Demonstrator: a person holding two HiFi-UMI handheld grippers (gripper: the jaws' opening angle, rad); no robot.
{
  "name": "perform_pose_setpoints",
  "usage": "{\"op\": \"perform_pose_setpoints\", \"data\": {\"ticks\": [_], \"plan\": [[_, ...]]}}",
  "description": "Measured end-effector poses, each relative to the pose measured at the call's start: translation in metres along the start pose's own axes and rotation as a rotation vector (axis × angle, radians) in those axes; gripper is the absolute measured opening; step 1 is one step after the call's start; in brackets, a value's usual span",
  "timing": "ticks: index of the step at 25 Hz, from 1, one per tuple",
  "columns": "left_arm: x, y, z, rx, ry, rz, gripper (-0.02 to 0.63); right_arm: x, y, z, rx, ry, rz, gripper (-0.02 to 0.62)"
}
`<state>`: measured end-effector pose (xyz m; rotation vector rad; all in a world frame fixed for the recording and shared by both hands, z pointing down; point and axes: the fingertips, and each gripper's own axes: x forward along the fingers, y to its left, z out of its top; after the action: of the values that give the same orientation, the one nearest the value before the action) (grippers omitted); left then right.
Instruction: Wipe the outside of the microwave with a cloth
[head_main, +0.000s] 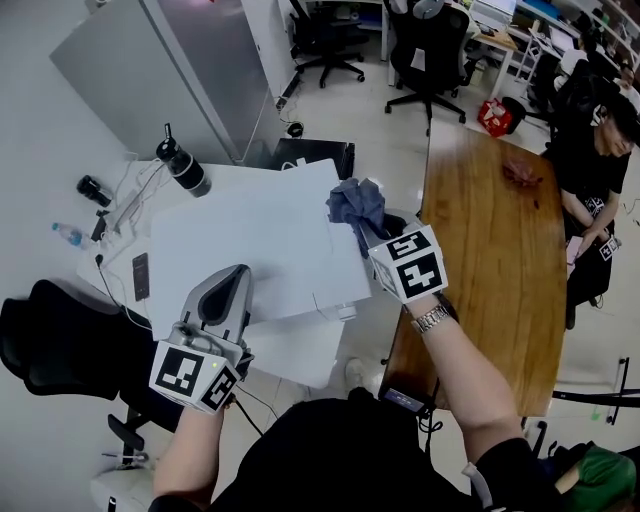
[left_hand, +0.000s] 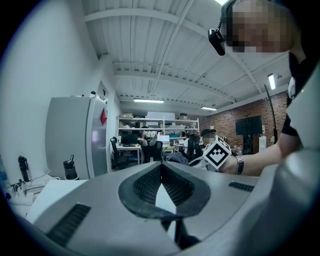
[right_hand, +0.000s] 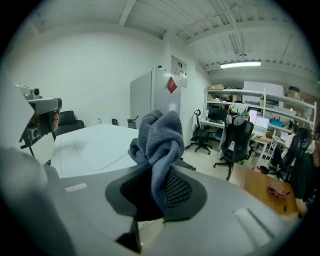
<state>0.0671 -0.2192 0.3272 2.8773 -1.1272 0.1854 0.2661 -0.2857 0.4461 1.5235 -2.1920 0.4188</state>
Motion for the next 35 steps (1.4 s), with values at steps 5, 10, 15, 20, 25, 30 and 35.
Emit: {"op": "perform_pose_setpoints", "data": {"ticks": [5,10,15,20,25,30,35], "plan": [[-0.001,-0.004,-0.001,0.003,0.014,0.027,0.005,0.010,-0.005,-0.018,0.042,-0.002,0.017,0.066],[0.002,-0.008,-0.003,0.008,0.028,0.039,0.005,0.024,-0.008,-0.041,0.080,0.019,0.035,0.066],[0.005,-0.012,-0.006,0.014,0.042,0.050,0.005,0.042,-0.009,-0.072,0.105,0.062,0.046,0.066],[0.010,-0.016,-0.008,0.019,0.055,0.058,0.005,0.062,-0.011,-0.108,0.130,0.121,0.056,0.066],[0.012,-0.014,-0.010,0.026,0.067,0.074,0.005,0.081,-0.011,-0.133,0.143,0.174,0.067,0.066],[0.013,-0.011,-0.012,0.025,0.081,0.096,0.005,0.096,-0.013,-0.154,0.147,0.227,0.080,0.065],[0.013,-0.009,-0.016,0.026,0.091,0.115,0.005,0.109,-0.014,-0.176,0.140,0.271,0.084,0.066]]}}
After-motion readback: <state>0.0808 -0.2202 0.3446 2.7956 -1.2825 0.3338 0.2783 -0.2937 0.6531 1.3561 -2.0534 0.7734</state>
